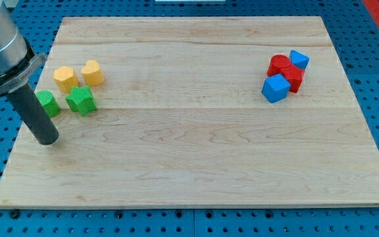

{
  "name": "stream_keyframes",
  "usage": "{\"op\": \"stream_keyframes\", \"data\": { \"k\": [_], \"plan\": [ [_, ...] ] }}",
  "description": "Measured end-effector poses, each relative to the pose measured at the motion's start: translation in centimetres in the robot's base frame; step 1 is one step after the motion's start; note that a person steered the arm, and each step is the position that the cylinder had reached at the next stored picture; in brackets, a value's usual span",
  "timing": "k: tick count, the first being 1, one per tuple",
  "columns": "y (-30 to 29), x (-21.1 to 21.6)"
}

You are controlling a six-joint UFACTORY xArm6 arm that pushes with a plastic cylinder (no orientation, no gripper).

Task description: Slide the yellow heart diagonally to the bottom right of the green star

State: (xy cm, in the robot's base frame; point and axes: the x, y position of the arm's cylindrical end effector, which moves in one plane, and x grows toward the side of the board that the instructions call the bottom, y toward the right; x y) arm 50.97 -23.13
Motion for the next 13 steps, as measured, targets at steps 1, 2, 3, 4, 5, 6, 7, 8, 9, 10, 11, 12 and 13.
{"op": "stream_keyframes", "data": {
  "k": [1, 2, 3, 4, 5, 6, 7, 8, 9, 10, 11, 12, 13],
  "plan": [
    [-0.2, 0.0],
    [-0.6, -0.1],
    [-0.6, -0.1],
    [2.2, -0.1],
    [5.9, -3.7],
    [6.3, -10.5],
    [9.4, -14.4],
    [11.5, -18.5],
    [8.7, -20.3],
    [5.0, -20.6],
    [4.8, -20.5],
    [4.0, -19.5],
    [4.5, -17.0]
  ]
}}
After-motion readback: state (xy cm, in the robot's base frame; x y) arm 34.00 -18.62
